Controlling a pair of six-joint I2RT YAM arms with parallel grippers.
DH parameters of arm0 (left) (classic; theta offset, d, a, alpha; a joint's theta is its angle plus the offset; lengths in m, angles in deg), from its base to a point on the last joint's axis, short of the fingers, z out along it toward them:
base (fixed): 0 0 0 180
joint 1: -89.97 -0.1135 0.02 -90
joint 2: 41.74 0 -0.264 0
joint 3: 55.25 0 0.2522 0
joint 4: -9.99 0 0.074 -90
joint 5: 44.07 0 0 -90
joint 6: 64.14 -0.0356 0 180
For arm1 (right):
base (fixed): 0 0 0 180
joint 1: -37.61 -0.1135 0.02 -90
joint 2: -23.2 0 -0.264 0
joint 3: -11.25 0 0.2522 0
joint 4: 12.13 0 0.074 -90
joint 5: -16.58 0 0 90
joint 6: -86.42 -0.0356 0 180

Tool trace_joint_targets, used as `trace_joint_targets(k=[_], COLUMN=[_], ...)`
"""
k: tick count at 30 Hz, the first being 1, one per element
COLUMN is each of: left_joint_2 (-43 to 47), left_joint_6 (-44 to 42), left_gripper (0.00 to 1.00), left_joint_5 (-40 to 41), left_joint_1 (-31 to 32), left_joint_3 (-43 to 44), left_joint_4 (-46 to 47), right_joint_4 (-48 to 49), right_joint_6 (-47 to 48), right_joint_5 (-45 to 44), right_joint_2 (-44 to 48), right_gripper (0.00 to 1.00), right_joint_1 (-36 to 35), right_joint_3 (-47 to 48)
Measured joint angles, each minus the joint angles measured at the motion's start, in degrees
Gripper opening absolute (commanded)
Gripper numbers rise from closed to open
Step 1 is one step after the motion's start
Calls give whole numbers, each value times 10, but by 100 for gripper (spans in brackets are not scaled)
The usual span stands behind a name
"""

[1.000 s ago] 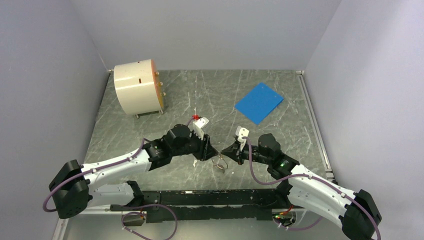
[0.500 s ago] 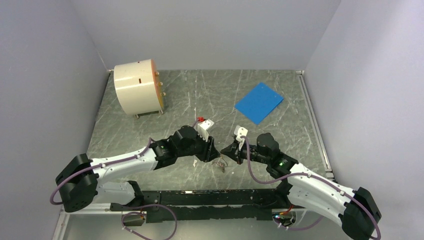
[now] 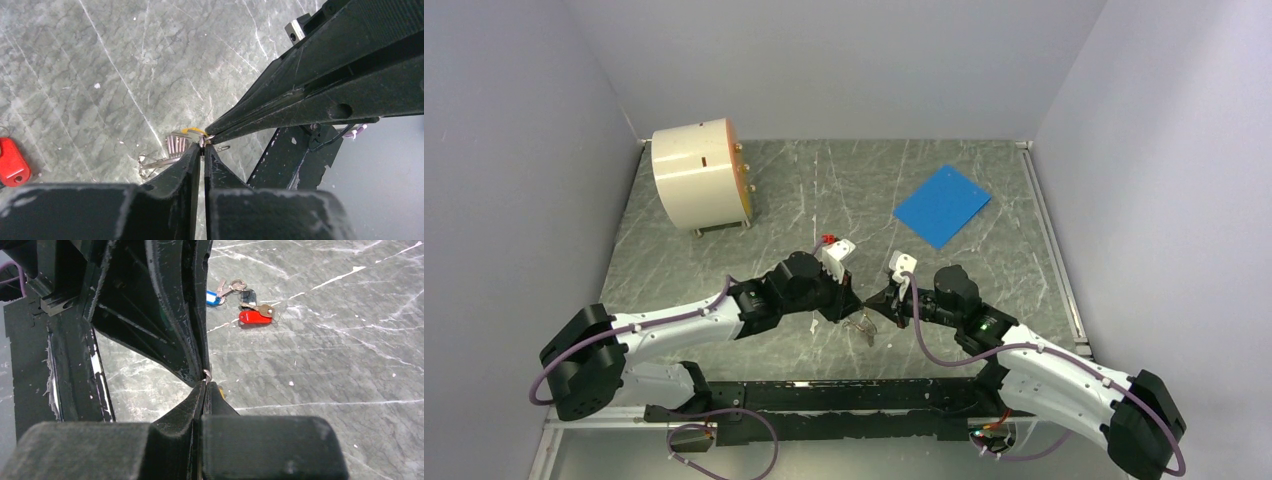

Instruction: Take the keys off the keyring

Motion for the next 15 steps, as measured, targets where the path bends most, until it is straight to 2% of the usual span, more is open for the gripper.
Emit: trace_joint_targets(k=[2, 6, 12, 15], left_joint_2=[0, 0, 0, 0], left_joint_6=[-3, -7, -8, -5], left_gripper=[3, 3, 2, 3], left_joint_5=[0, -2, 3, 12], left_joint_1=[0, 0, 0, 0], left_joint_3=[0, 0, 0, 1], left_joint_4=[0, 0, -8, -21], right_joint_4=[0, 0, 0, 1], right_joint_6=[0, 2, 5, 4], right_joint_5=[-3, -12, -33, -65], right_joint_2=[0, 0, -10, -21], right_gripper=[0, 2, 32, 40], right_joint_1=[-2, -3, -6, -6], right_joint_3=[0, 1, 4, 8])
